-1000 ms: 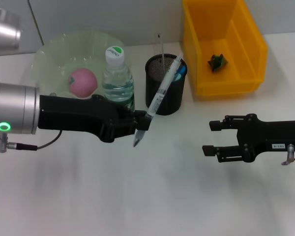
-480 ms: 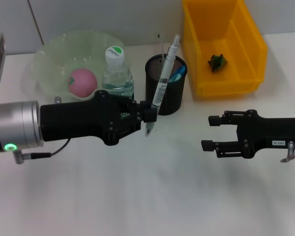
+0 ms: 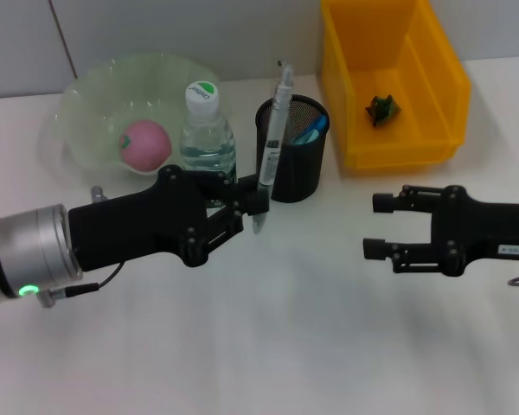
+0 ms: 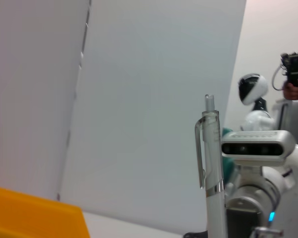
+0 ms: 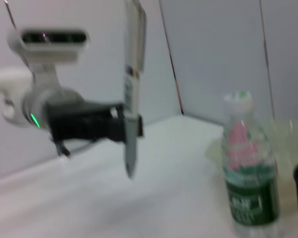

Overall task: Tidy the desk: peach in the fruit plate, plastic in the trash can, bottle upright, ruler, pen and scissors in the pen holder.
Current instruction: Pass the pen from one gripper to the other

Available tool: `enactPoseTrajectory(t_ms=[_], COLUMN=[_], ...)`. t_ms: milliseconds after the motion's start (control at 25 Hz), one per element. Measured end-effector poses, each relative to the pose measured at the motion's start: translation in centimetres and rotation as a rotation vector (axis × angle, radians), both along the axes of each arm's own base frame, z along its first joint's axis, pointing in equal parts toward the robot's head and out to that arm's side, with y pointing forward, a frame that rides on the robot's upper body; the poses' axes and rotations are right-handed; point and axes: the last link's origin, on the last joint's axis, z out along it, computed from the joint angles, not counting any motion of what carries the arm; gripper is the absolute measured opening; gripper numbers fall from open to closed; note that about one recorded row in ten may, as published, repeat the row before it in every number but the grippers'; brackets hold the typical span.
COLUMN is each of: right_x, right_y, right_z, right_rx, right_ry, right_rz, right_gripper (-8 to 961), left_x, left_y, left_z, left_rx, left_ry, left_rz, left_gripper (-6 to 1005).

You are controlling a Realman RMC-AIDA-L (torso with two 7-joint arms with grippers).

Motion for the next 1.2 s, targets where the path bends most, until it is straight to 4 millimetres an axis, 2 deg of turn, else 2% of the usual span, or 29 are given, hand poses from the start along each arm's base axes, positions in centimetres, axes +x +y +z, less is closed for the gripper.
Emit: enactPoseTrajectory(t_ms=[160,560,920,1200], right_x=[-1.0,-2.4,-4.2,-5.7], right_y=[-0.6,0.2,1.2,2.0], right_z=[1.0,1.1,0.9,-0.3], right_rx=[0.003,0.015,0.070,0.058], right_ry=[0.088,0.131,0.196,0.244], right_rz=[0.052,0.090,0.135,0.175], right_gripper=[745,744,743,743], left_x=[-0.9,-3.0,-3.6,-3.2], left_y=[-0.4,-0.9,-1.2,-1.1], left_z=[-0.4,-1.4,-1.7,-2.3], left_rx=[0.060,0.209,0.270,0.270], left_ry=[-0.032,-0.084,-0.087,-0.080], left_rz=[0.014,0.114,0.124,0.115], left_gripper=[148,151,153,155])
